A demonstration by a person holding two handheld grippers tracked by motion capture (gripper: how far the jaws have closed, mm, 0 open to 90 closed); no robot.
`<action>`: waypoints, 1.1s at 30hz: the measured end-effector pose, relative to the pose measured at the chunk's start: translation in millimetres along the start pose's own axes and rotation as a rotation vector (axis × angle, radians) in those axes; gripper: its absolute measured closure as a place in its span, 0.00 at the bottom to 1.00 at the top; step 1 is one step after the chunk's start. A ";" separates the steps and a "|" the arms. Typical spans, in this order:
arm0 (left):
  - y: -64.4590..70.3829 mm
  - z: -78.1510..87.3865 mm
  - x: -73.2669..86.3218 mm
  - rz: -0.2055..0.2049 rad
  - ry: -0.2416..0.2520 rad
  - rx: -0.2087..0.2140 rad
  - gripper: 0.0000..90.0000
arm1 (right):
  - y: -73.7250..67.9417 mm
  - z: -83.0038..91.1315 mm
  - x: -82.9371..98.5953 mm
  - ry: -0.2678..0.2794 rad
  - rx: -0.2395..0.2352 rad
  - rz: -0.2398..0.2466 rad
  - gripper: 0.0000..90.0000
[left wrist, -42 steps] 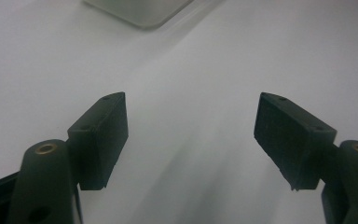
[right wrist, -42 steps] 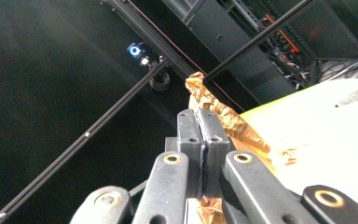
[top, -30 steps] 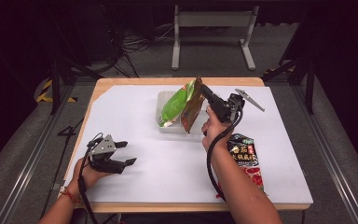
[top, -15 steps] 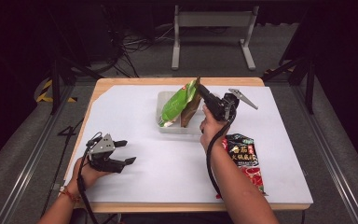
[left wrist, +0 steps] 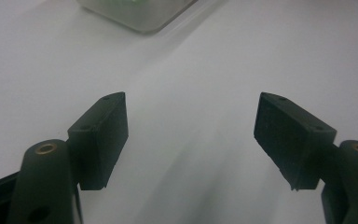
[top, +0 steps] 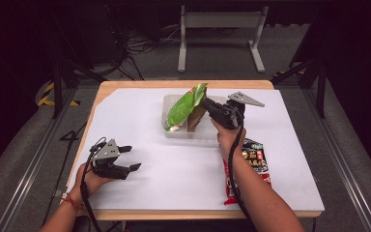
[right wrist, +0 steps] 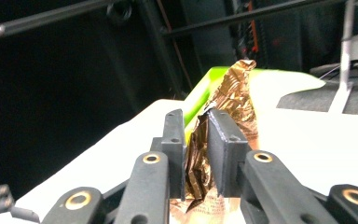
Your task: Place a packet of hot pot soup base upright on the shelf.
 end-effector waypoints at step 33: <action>-3.6 2.1 4.6 0.022 0.000 0.012 0.25 | -13.8 65.7 26.8 -0.287 -0.094 0.441 0.38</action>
Point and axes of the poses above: each handheld gripper's, and its own axes: z roughly backward along the jaws, x roughly out of its underside, y roughly to its right, the point moved 10 cm from there along -z, roughly forward along the jaws, and after that the axes turned 9 degrees about -z, right-handed, at the moved point
